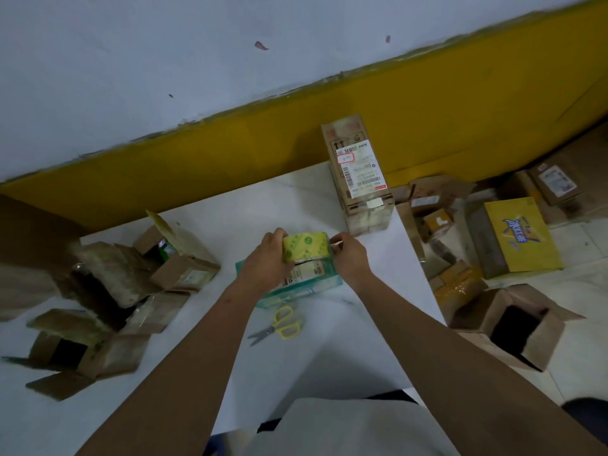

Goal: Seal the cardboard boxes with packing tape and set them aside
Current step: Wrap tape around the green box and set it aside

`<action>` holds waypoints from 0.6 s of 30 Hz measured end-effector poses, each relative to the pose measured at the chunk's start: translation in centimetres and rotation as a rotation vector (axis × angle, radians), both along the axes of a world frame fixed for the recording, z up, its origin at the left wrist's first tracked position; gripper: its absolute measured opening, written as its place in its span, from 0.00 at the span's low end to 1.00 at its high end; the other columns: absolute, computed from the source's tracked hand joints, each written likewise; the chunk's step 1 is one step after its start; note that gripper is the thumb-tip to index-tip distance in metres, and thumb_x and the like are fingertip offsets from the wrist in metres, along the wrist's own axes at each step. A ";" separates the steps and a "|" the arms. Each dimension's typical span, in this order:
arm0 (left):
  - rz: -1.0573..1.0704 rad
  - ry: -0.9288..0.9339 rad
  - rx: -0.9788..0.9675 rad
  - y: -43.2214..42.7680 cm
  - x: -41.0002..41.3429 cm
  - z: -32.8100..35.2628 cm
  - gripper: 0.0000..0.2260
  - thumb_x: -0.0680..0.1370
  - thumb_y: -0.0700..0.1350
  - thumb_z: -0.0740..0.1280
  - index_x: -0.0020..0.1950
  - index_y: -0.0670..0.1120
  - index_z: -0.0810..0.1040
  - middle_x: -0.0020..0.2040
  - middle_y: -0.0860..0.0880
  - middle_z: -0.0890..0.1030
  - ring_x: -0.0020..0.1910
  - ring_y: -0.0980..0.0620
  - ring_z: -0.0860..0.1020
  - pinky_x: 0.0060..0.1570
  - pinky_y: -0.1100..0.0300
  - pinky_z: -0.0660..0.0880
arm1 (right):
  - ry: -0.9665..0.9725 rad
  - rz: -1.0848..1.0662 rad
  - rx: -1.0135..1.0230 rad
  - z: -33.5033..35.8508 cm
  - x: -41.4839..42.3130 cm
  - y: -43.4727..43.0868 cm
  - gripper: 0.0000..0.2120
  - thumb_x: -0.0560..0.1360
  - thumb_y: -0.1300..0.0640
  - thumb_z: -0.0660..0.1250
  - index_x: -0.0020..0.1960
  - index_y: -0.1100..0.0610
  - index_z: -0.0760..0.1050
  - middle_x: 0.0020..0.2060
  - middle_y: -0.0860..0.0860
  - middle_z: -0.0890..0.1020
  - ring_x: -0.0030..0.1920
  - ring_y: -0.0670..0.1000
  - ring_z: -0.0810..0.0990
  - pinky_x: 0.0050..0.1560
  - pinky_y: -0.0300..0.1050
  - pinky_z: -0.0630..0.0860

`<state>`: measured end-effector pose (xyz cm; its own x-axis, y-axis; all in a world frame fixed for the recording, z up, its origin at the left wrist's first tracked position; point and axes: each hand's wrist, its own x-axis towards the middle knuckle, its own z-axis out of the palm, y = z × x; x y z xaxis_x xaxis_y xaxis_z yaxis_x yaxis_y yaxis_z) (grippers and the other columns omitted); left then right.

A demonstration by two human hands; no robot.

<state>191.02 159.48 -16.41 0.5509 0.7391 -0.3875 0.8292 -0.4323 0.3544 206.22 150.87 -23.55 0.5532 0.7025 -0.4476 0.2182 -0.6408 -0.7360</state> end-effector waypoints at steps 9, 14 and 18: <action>0.025 0.050 -0.045 0.3 0.8 0.5 0.15 0.77 0.45 0.66 0.59 0.48 0.64 0.56 0.43 0.71 0.49 0.42 0.77 0.43 0.51 0.73 | 0.195 -0.096 0.153 0.6 -0.2 1.2 0.16 0.83 0.50 0.57 0.63 0.54 0.78 0.59 0.53 0.80 0.58 0.51 0.77 0.61 0.45 0.72; -0.019 0.054 -0.082 0.6 1.6 1.3 0.15 0.76 0.44 0.66 0.59 0.44 0.66 0.56 0.41 0.73 0.52 0.40 0.76 0.47 0.49 0.74 | 0.186 -0.095 0.097 -1.3 -0.7 1.0 0.25 0.78 0.36 0.55 0.56 0.52 0.81 0.54 0.57 0.83 0.56 0.58 0.80 0.61 0.58 0.75; -0.026 -0.081 0.013 -0.4 2.6 2.9 0.12 0.73 0.45 0.70 0.49 0.41 0.70 0.50 0.44 0.71 0.50 0.45 0.73 0.43 0.56 0.67 | -0.043 0.097 -0.055 0.3 -0.4 1.2 0.19 0.79 0.43 0.57 0.64 0.50 0.76 0.59 0.55 0.80 0.60 0.58 0.78 0.60 0.49 0.72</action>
